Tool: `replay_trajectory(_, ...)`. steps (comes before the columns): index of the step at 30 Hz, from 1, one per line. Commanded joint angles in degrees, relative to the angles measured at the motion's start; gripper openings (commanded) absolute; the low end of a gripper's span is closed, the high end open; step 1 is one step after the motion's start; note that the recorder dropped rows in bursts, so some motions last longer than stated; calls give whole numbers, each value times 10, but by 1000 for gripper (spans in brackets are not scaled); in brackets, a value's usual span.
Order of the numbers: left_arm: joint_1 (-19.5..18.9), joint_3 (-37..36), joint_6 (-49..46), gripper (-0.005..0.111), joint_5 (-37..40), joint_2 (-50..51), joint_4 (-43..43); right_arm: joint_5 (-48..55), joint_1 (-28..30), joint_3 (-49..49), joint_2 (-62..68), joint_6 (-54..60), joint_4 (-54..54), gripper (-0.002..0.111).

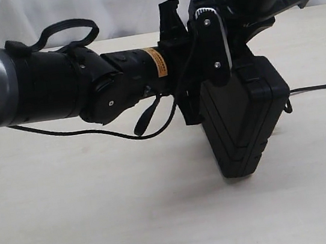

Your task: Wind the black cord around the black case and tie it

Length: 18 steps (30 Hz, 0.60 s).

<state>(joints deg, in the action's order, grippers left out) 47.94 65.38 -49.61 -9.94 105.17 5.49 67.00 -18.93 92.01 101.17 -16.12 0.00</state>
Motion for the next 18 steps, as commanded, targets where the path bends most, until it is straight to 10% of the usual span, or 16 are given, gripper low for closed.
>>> replay_trajectory(1,7,0,24,11,-14,0,-6,-12,1,0,4,2,-4,4)
replay_trajectory(7,7,0,42,46,1,-2,-6,-12,1,0,4,2,-4,4)
replay_trajectory(18,-19,0,45,49,128,-77,-6,-12,1,0,4,2,-4,4)
